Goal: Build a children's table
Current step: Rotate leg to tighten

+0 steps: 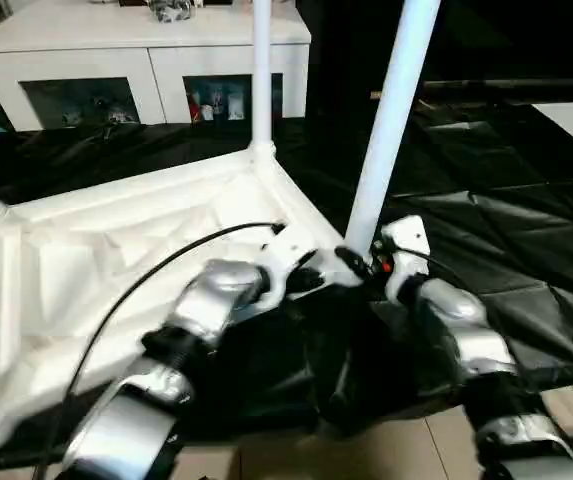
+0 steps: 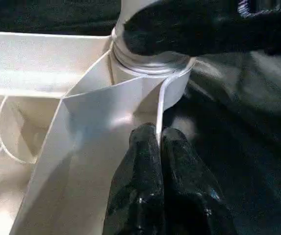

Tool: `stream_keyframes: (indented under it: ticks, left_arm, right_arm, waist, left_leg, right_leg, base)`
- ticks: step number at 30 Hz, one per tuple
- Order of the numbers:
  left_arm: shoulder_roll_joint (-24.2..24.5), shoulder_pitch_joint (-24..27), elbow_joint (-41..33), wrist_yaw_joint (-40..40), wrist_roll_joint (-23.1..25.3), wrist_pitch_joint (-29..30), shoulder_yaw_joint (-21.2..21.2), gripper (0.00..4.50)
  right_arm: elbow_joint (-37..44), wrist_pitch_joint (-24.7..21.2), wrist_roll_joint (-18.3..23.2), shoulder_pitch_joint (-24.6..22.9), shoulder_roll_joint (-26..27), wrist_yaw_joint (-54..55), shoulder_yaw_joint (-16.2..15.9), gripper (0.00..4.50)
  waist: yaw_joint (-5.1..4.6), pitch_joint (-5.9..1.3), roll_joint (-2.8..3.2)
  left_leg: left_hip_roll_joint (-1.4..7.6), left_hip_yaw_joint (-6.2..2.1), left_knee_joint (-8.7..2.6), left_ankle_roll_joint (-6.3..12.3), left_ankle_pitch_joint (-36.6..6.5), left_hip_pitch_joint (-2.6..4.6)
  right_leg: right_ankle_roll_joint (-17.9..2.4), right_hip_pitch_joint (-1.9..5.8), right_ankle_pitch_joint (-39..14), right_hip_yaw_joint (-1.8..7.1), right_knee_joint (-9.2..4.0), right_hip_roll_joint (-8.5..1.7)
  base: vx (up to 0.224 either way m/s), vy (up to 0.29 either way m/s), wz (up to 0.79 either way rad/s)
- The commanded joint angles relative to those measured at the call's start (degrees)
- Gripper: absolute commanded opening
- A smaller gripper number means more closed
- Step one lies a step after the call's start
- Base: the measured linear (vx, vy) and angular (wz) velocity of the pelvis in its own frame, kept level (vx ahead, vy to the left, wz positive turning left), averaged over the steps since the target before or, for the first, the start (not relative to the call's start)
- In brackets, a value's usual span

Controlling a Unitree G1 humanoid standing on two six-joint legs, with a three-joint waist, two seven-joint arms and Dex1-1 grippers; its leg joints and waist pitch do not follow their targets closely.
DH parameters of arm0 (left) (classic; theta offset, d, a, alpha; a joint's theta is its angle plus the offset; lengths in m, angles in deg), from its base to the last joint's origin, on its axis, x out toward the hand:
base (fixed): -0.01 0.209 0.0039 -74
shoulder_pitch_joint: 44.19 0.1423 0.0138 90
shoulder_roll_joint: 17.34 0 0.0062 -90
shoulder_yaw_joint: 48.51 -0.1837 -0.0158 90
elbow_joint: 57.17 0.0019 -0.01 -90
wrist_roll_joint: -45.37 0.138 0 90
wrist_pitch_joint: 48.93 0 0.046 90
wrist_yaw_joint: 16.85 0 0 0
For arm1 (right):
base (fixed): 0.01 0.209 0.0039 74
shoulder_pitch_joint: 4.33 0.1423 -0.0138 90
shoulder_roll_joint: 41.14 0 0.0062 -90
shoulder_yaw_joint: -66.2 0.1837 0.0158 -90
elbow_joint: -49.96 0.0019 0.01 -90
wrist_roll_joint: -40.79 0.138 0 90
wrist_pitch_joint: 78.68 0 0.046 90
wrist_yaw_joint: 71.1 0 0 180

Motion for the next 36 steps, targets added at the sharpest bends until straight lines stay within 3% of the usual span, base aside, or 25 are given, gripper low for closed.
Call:
stream_keyframes:
  ticks: [1,5,8,9,10,14,18,21,23,24,26,27,32,34,36]
  left_arm:
    - [-0.59,-1.88,5.73,10.34,0.87,-0.90,3.66,0.00]
    - [-0.72,-2.42,7.00,9.09,1.78,-3.77,2.40,0.00]
    - [-0.56,-2.16,7.79,6.90,2.31,-6.26,1.26,0.00]
    - [-0.56,-2.16,8.14,6.65,2.31,-6.68,1.06,0.00]
    - [-0.52,-2.10,8.27,6.49,2.36,-7.22,0.88,0.00]
    - [-0.84,-2.50,10.40,5.69,2.66,-10.00,1.09,0.00]
    - [-0.69,-2.41,10.53,5.28,2.81,-10.74,1.07,0.00]
    - [-0.47,-2.39,10.08,4.01,2.55,-11.75,0.99,0.00]
    - [-0.52,-2.54,10.24,4.06,2.08,-12.00,1.53,0.00]
    - [-0.60,-2.70,10.58,4.11,1.86,-12.32,1.96,0.27]
    - [-0.88,-2.78,10.10,2.19,-0.12,-11.22,3.64,0.44]
    - [-0.87,-2.63,9.32,1.25,-1.01,-10.63,4.31,0.55]
    - [0.28,-1.06,4.05,-2.61,-3.74,-9.20,5.66,0.92]
    - [1.06,-0.25,1.65,-3.93,-4.56,-8.16,5.90,1.11]
    - [2.03,0.79,-1.30,-5.44,-5.58,-6.62,6.22,1.31]
  right_arm:
    - [-3.94,-2.88,-2.31,0.04,3.54,6.73,-2.55,1.99]
    - [-4.37,-2.72,-3.68,0.24,4.17,8.38,-3.01,1.98]
    - [-2.82,-0.80,-2.59,-0.47,4.58,7.99,-1.21,1.98]
    - [-2.48,-0.37,-2.10,-0.59,4.67,8.05,-0.68,2.53]
    - [-2.38,-0.31,-1.81,-0.59,4.64,8.14,-0.34,2.67]
    - [-2.05,0.25,-2.14,-0.58,4.18,9.39,-0.50,2.76]
    - [-0.20,1.62,-4.78,-1.43,1.44,6.80,-2.89,3.09]
    - [3.43,1.91,-3.31,-2.98,-2.84,-1.20,-2.98,3.09]
    - [5.93,2.51,-2.17,-4.10,-5.21,-6.28,-3.38,3.09]
    - [7.11,2.98,-1.70,-4.65,-6.42,-8.44,-3.73,3.11]
    - [10.49,3.08,1.00,-6.16,-9.48,-14.61,-3.75,3.11]
    - [12.80,2.14,3.50,-6.96,-10.88,-17.95,-3.11,3.11]
    - [21.64,-2.61,12.07,-8.92,-14.30,-28.22,-1.06,3.11]
    - [22.49,-3.39,13.18,-8.55,-14.03,-28.93,-0.65,3.11]
    - [23.11,-3.86,14.02,-8.11,-13.73,-29.73,-0.50,3.11]
  waist:
    - [-0.33,-3.10,-0.29]
    - [-0.26,-3.26,-0.38]
    - [-0.10,-3.29,-0.40]
    - [-0.09,-3.29,-0.36]
    - [-0.08,-3.26,-0.32]
    - [-0.26,-3.10,-0.54]
    - [-0.29,-3.09,-0.54]
    - [-0.08,-3.10,-0.77]
    - [0.09,-3.17,-0.58]
    - [0.08,-3.22,-0.73]
    - [0.35,-3.27,-0.74]
    - [0.47,-3.34,-0.45]
    - [0.61,-3.93,-0.64]
    - [0.75,-4.31,-0.69]
    - [0.84,-4.07,-0.63]
  left_leg:
    - [1.09,-1.16,-4.72,-0.40,-20.95,0.90]
    - [1.28,-1.17,-4.87,0.56,-20.26,0.69]
    - [1.38,-0.97,-4.88,1.59,-19.01,0.63]
    - [1.40,-0.97,-4.87,1.64,-19.06,0.65]
    - [1.39,-0.97,-4.88,1.69,-19.19,0.69]
    - [1.28,-1.11,-5.09,1.56,-19.93,0.42]
    - [1.41,-1.09,-5.05,1.41,-20.64,0.68]
    - [1.46,-0.98,-4.97,2.40,-20.18,0.56]
    - [1.50,-1.00,-4.90,2.94,-19.08,0.41]
    - [1.49,-0.96,-4.86,3.25,-18.79,0.36]
    - [1.47,-0.82,-4.60,4.57,-17.29,0.34]
    - [1.46,-0.73,-4.50,5.15,-16.50,0.35]
    - [1.80,-0.84,-3.92,7.95,-10.80,-0.02]
    - [1.89,-0.74,-3.39,9.89,-6.17,-0.23]
    - [1.83,-0.54,-3.30,10.54,-6.13,-0.13]
  right_leg:
    - [-9.65,1.38,-23.42,1.12,-5.12,-1.96]
    - [-9.59,1.75,-20.27,1.13,-5.13,-2.02]
    - [-10.69,1.95,-17.33,1.15,-4.94,-2.08]
    - [-10.74,1.95,-17.46,1.16,-4.92,-2.12]
    - [-10.74,1.93,-18.01,1.16,-5.00,-2.16]
    - [-9.70,2.06,-20.77,1.07,-5.28,-2.17]
    - [-9.13,1.78,-22.69,1.07,-5.49,-2.21]
    - [-9.10,1.94,-21.40,1.12,-5.46,-2.14]
    - [-9.49,2.08,-19.74,1.15,-5.27,-2.22]
    - [-9.64,2.20,-18.95,1.10,-5.24,-2.14]
    - [-10.75,2.48,-16.38,1.08,-5.03,-2.19]
    - [-11.66,2.53,-15.03,1.13,-4.90,-2.23]
    - [-14.98,2.93,-5.33,0.95,-3.63,-2.19]
    - [-17.03,2.94,1.56,0.90,-2.62,-2.19]
    - [-17.81,2.57,0.90,0.79,-2.81,-2.07]
  base:
    - [0.000,0.000,0.00]
    - [0.000,0.000,0.00]
    - [0.000,0.000,0.00]
    - [0.000,0.000,0.00]
    - [0.000,0.000,0.00]
    - [0.000,0.000,0.00]
    - [0.000,0.000,0.00]
    - [0.000,0.000,0.00]
    - [0.000,0.000,0.00]
    - [0.000,0.000,0.00]
    - [0.000,0.000,0.00]
    - [0.000,0.000,0.00]
    - [0.000,0.000,0.00]
    - [0.000,0.000,0.00]
    - [0.000,0.000,0.00]
